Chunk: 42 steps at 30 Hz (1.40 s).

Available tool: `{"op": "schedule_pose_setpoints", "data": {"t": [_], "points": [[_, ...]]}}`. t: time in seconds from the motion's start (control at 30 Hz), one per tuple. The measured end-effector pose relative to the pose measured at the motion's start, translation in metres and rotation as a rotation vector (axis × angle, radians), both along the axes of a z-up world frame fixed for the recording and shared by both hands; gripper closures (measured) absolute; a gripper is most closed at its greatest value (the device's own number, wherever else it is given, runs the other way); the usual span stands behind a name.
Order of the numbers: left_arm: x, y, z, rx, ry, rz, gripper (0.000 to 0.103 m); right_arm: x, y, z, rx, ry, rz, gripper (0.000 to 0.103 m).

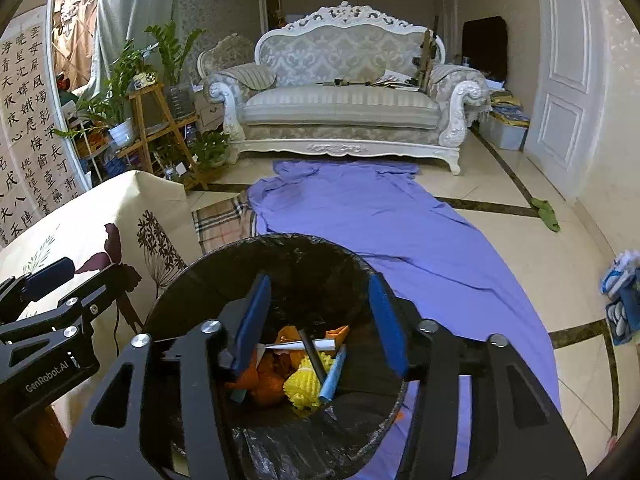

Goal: Collect trash

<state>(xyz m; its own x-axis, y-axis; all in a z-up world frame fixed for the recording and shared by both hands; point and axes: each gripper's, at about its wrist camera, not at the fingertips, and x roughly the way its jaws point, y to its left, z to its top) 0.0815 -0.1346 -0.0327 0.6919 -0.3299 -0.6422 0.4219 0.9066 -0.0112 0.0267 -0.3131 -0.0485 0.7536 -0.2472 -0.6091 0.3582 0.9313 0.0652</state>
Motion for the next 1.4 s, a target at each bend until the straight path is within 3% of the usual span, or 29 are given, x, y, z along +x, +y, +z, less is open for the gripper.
{"op": "schedule_pose_setpoints", "data": {"t": [0.3,1.03,1.4], "points": [[-0.016,0.010,0.012,-0.002,-0.047,0.024,0.022,-0.020,0.007,0.012,-0.035,-0.024,-0.026,0.025],[-0.074,0.060,0.049,-0.038,-0.100,0.069,0.018,-0.081,0.052,0.066,-0.096,-0.118,-0.031,0.017],[-0.089,0.083,0.053,-0.058,-0.103,0.109,0.018,-0.101,0.074,0.080,-0.135,-0.153,-0.010,0.017]]}}
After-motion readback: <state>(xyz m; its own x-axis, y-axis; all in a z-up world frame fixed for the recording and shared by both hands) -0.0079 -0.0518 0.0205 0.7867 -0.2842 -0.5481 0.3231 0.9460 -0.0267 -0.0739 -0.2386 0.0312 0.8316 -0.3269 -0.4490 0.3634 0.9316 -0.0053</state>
